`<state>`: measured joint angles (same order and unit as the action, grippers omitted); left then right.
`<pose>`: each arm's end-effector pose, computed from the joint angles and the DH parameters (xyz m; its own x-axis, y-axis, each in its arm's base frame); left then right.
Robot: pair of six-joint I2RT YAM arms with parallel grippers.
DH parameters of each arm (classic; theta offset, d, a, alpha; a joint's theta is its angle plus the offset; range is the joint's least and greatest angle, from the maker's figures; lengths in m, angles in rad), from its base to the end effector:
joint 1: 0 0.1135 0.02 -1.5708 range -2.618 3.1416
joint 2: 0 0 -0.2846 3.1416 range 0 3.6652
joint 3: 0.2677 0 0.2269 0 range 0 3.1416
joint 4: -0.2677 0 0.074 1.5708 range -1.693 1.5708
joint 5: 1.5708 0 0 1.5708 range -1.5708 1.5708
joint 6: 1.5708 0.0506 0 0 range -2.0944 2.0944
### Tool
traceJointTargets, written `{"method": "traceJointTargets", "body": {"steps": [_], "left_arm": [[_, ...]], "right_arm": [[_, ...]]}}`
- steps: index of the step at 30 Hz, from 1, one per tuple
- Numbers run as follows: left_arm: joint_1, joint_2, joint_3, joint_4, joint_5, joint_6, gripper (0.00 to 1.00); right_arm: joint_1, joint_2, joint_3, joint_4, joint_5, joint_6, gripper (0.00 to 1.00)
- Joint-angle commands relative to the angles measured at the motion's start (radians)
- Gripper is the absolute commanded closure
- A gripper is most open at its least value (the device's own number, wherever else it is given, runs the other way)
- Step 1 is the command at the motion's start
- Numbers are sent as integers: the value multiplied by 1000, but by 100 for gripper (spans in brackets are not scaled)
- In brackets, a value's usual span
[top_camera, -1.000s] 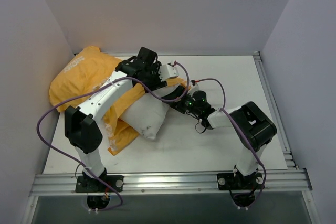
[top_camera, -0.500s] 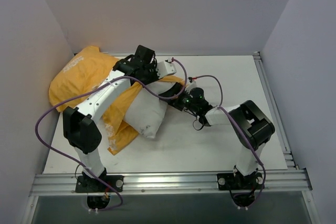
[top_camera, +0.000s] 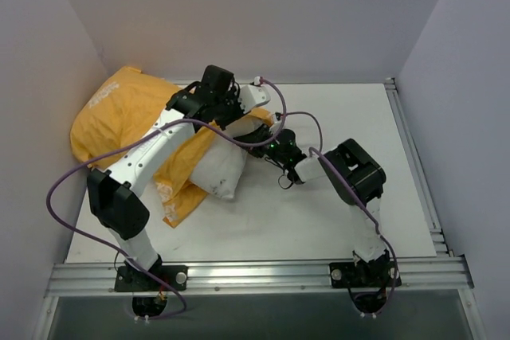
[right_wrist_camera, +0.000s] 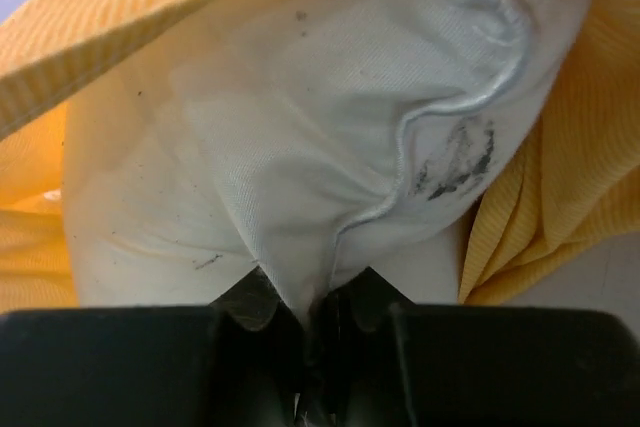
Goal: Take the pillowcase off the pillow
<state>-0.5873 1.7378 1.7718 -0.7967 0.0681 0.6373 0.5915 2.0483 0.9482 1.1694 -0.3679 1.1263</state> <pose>0.3094 -0.2101 0.3756 -0.1089 0.7856 -0.6090 0.8194 0.4178 0.3924 0.3422 0.2518 0.2069 -0.7139 0.5353 -0.4515 -0.4037 0.2122 0.8900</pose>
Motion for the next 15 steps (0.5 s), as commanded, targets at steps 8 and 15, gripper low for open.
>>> {"method": "traceJointTargets", "body": {"steps": [8, 15], "left_arm": [[44, 136, 127, 149, -175, -31, 98], [50, 333, 295, 106, -300, -13, 98]], "right_arm": [[103, -271, -114, -25, -58, -106, 100], [200, -697, -271, -272, -39, -189, 100]]}}
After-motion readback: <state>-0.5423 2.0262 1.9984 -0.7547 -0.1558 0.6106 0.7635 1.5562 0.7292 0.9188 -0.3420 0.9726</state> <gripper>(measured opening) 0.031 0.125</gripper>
